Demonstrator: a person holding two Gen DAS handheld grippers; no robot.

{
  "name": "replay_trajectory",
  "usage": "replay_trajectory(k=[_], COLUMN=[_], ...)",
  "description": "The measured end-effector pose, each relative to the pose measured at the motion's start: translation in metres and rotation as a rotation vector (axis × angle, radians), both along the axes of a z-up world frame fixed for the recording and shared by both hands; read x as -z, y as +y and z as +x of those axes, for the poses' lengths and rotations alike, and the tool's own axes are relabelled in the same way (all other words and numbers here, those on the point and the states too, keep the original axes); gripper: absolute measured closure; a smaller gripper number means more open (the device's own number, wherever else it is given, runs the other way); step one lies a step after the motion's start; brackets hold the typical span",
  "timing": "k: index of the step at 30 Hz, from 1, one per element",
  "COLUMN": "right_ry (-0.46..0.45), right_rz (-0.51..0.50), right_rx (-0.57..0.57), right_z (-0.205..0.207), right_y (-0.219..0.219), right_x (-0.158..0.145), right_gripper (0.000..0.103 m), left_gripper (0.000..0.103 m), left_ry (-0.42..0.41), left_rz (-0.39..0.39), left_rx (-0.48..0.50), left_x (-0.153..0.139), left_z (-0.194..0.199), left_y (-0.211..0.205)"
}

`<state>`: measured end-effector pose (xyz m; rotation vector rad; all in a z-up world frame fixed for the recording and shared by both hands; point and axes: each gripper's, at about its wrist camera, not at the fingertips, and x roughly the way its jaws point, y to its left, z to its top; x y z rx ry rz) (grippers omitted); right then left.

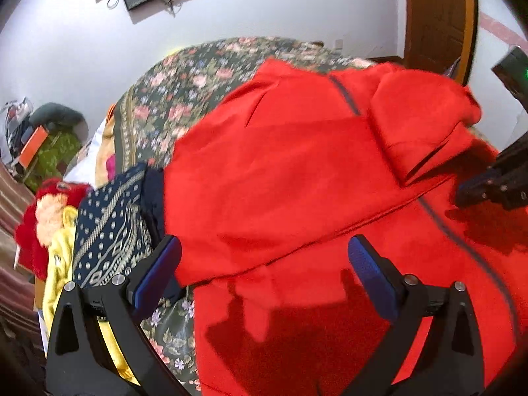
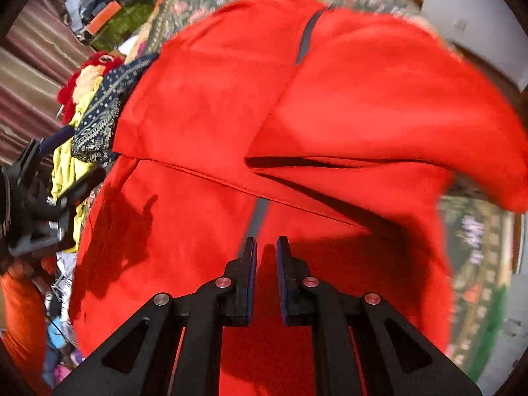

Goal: Fold large clothes

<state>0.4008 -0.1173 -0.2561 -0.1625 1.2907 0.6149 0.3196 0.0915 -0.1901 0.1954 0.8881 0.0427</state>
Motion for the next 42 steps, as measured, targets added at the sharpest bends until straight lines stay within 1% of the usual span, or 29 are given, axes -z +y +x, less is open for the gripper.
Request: replay_trajectory(k=[3,6,7,9,12,14,16,18,21,23,25,28,30,31,33,34,35,37,39,42], right_ry=[-0.084,-0.176,-0.193,-0.248,-0.313,-0.348,-0.379,-0.385,-0.349,-0.323,-0.303,-0.286,-0.269,-0.262,-0.248,-0.245,-0.243,-0.244,-0.253,-0.275], right_rz=[0.04,0.084,0.095,0.12,0.129,0.113,0.093,0.095,0.128,0.138,0.125,0.111,0.125,0.131,0.143,0.147,0.147,0.142,0.129,0.137], right_rx=[0.047,0.143,0.165,0.239,0.332,0.374,0.413,0.446,0.508,0.535,0.558,0.57,0.574,0.577,0.577,0.574,0.569,0.554,0.531,0.477], right_z=[-0.008,-0.012,-0.012,-0.013,-0.017,-0.021,-0.026,-0.028,-0.029,-0.029,-0.031,-0.032,-0.032,-0.032,-0.031,-0.031,-0.03,-0.03,-0.029,-0.031], right_y=[-0.034,-0.078,-0.087,-0.119,-0.166,-0.189,-0.212,-0.232,-0.265,-0.278,-0.288,-0.292,-0.293,-0.292,-0.291,-0.289,-0.287,-0.281,-0.273,-0.255], right_x=[-0.027,-0.054,-0.06,-0.074,-0.088,-0.092,-0.093,-0.091,-0.077,-0.067,-0.055,-0.04,-0.031,-0.029,-0.025,-0.024,-0.023,-0.022,-0.023,-0.029], right_gripper=[0.095,0.095,0.095,0.095,0.095,0.095,0.095,0.095,0.095,0.095,0.095,0.095,0.095,0.095,0.095,0.095,0.095,0.095,0.095,0.095], left_gripper=[0.001,0.001,0.001,0.001,0.001,0.001,0.001,0.001,0.001,0.001,0.001,0.001,0.009,0.016,0.029,0.048,0.072,0.097,0.097,0.098], left_ry=[-0.026,-0.048,-0.052,-0.058,-0.065,-0.057,-0.042,-0.021,0.056,0.1,0.127,0.157,0.175,0.184,0.181,0.179,0.183,0.186,0.151,0.09], left_rz=[0.009,0.015,0.017,0.017,0.021,0.027,0.039,0.05,0.07,0.094,0.124,0.143,0.167,0.185,0.158,0.134,0.123,0.084,0.035,-0.076], left_rx=[0.035,0.089,0.109,0.155,0.233,0.294,0.351,0.396,0.469,0.506,0.528,0.524,0.509,0.499,0.489,0.477,0.466,0.449,0.443,0.423], left_x=[-0.018,-0.036,-0.041,-0.05,-0.058,-0.059,-0.054,-0.046,-0.02,-0.002,0.016,0.039,0.054,0.062,0.064,0.061,0.058,0.049,0.032,-0.01], left_z=[0.007,0.019,0.024,0.036,0.053,0.068,0.083,0.095,0.119,0.13,0.141,0.159,0.17,0.175,0.18,0.182,0.183,0.185,0.181,0.173], left_y=[-0.023,-0.054,-0.066,-0.092,-0.137,-0.17,-0.204,-0.231,-0.276,-0.299,-0.318,-0.337,-0.345,-0.348,-0.348,-0.347,-0.348,-0.346,-0.342,-0.324])
